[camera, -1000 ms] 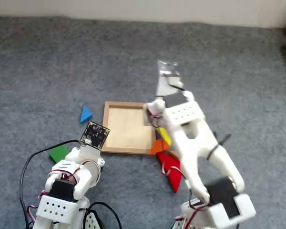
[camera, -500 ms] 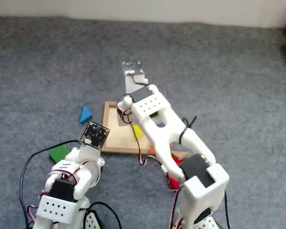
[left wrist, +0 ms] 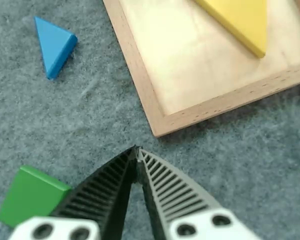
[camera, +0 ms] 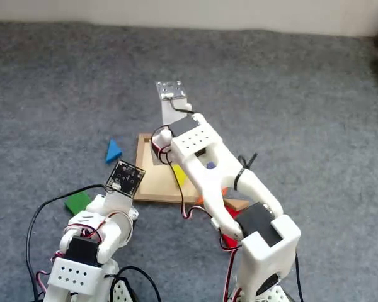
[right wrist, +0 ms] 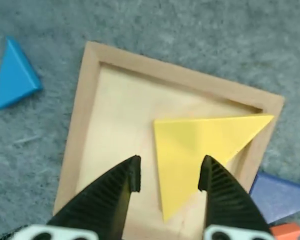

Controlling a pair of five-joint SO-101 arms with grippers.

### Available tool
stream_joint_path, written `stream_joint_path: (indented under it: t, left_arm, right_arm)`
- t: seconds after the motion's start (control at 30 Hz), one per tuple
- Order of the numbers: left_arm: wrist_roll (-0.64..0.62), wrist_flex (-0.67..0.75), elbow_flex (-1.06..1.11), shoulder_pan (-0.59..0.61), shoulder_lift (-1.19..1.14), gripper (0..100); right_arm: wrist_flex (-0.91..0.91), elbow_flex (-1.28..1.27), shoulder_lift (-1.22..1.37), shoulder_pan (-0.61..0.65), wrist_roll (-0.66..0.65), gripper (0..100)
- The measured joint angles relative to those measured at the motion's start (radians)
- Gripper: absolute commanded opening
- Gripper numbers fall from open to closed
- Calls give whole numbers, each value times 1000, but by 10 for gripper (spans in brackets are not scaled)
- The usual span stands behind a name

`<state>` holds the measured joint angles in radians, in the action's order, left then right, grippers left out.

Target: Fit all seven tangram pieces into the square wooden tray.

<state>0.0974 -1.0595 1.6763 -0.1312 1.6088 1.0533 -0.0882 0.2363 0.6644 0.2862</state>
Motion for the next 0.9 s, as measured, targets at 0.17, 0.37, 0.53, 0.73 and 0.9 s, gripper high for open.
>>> stream_joint_path:
  t: [0.17, 0.37, 0.53, 0.73, 0.9]
  left_arm:
    - [0, 0, 0, 0, 0, 6]
    - [0, 0, 0, 0, 0, 6]
    - [0, 0, 0, 0, 0, 6]
    - [0, 0, 0, 0, 0, 6]
    - [0, 0, 0, 0, 0, 6]
  right_arm:
    - [-28, 0, 58, 0, 0, 183]
    - [-18, 0, 78, 2, 0, 183]
    - [86, -2, 78, -8, 0, 183]
    - [169, -3, 78, -81, -141, 183]
    - [195, -3, 80, -133, -222, 183]
